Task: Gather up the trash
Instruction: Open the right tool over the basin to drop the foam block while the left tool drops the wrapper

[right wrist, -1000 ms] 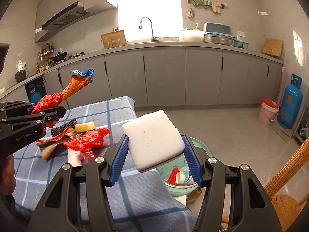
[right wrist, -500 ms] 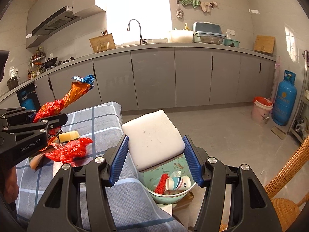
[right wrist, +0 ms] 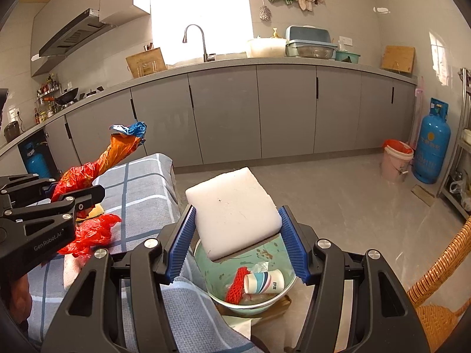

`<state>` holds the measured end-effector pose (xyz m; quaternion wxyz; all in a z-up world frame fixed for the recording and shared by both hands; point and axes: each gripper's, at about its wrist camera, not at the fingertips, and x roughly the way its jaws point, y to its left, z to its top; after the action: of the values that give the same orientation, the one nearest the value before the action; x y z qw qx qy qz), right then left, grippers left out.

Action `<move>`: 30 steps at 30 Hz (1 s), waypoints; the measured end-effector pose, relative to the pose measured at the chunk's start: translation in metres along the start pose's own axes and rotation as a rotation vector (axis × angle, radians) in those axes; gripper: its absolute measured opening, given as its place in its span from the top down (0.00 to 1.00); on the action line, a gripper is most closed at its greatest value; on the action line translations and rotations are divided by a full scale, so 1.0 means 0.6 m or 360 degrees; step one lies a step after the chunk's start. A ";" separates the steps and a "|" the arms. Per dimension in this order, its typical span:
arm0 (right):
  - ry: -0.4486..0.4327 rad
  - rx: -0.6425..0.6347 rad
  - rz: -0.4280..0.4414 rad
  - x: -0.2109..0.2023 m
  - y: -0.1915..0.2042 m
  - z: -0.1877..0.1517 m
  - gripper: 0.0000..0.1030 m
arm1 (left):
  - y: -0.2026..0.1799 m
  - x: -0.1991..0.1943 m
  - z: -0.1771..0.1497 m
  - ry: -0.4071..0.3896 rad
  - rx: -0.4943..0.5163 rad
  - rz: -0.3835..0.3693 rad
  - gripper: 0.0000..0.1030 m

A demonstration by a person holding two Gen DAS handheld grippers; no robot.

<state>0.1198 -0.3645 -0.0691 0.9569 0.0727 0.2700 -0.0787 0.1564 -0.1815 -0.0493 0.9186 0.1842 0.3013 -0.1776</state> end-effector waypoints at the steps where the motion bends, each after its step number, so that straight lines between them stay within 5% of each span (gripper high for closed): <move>1: 0.0006 0.0003 -0.0001 0.005 -0.003 0.000 0.43 | -0.003 0.005 0.001 0.0003 0.0003 -0.0005 0.75; 21: 0.0183 0.0085 0.0003 0.156 -0.067 -0.017 0.40 | -0.072 0.134 0.012 0.0157 0.0090 -0.0126 0.74; 23: 0.0181 0.0084 -0.0008 0.167 -0.070 -0.019 0.32 | -0.079 0.144 0.009 0.0168 0.0111 -0.0134 0.71; 25: 0.0175 0.0090 -0.0038 0.175 -0.073 -0.022 0.22 | -0.082 0.150 0.007 0.0175 0.0118 -0.0130 0.53; 30: 0.0197 0.0121 -0.0066 0.175 -0.084 -0.035 0.21 | -0.074 0.154 -0.002 0.0196 0.0107 -0.0107 0.47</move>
<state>0.1881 -0.4214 -0.1474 0.9330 0.1082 0.3270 -0.1042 0.2060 -0.2397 -0.1175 0.8851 0.2151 0.3571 -0.2067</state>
